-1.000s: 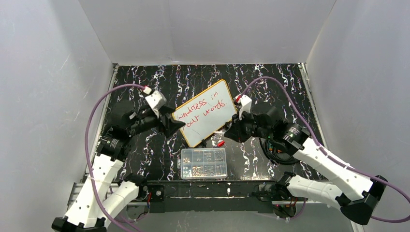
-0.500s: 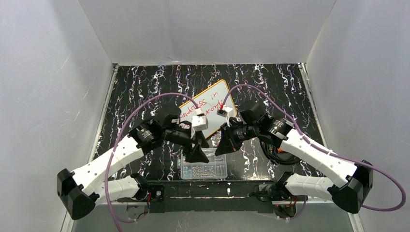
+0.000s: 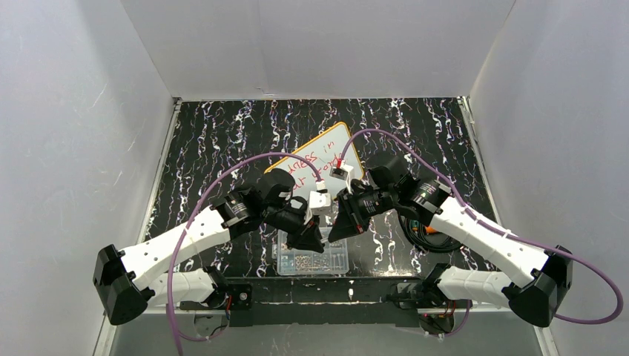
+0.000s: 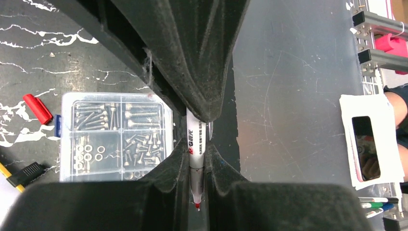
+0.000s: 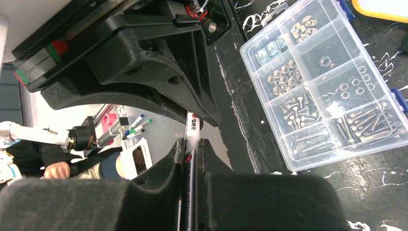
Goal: Write a sentence on the whiteboard
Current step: Close the whiteboard marker at the center of the board.
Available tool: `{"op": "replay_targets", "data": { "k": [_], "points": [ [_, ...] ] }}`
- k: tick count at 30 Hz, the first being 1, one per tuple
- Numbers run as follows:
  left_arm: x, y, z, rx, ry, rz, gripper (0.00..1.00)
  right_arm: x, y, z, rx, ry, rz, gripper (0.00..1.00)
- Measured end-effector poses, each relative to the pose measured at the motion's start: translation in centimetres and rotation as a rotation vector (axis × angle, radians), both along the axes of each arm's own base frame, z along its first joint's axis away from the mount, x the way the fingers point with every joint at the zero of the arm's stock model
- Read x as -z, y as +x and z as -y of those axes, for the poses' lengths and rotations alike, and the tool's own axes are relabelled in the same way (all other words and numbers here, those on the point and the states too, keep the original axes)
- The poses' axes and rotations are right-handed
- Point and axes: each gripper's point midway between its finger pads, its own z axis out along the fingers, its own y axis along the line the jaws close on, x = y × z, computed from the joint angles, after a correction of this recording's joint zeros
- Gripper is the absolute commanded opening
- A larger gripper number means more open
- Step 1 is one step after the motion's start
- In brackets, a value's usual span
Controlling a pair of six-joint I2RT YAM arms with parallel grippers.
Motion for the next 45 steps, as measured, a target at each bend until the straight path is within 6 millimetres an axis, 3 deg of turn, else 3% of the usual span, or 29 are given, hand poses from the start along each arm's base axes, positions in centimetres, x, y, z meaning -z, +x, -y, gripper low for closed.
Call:
{"op": "replay_targets", "data": {
  "k": [4,7,15,20,26,29,32,33,37,39,45],
  "points": [
    [0.1,0.2,0.3,-0.037,-0.006,-0.009,0.0,0.0,0.2,0.0,0.015,-0.004,0.007,0.54],
    [-0.2,0.1,0.4,-0.079,-0.046,-0.021,0.0,-0.4,1.0,-0.1,0.061,0.016,0.052,0.71],
    [-1.5,1.3,1.6,-0.199,-0.126,-0.064,0.0,-1.7,2.1,0.6,0.207,0.137,0.129,0.79],
    [-1.2,2.0,2.0,-0.268,-0.146,-0.101,0.0,-2.2,3.1,1.0,0.354,0.272,0.133,0.65],
    [-2.3,2.9,2.4,-0.328,-0.184,-0.103,0.0,-3.2,4.3,1.3,0.48,0.39,0.118,0.43],
    [-2.5,3.0,2.5,-0.334,-0.195,-0.104,0.0,-4.1,4.9,1.5,0.518,0.43,0.125,0.36],
    [-2.6,3.0,2.6,-0.336,-0.197,-0.109,0.0,-4.8,5.4,1.6,0.552,0.467,0.139,0.07],
    [-2.7,3.0,2.6,-0.336,-0.199,-0.109,0.02,-4.9,5.6,1.6,0.561,0.472,0.144,0.01],
    [-2.3,3.7,2.8,-0.369,-0.187,-0.109,0.55,-4.2,6.7,2.1,0.632,0.44,0.162,0.01],
    [-1.6,4.2,2.8,-0.399,-0.161,-0.112,0.61,-3.4,8.2,3.0,0.717,0.377,0.204,0.01],
    [0.7,7.1,3.9,-0.514,-0.053,-0.109,0.61,-3.1,13.8,8.6,1.022,0.111,0.483,0.01]
  ]
}}
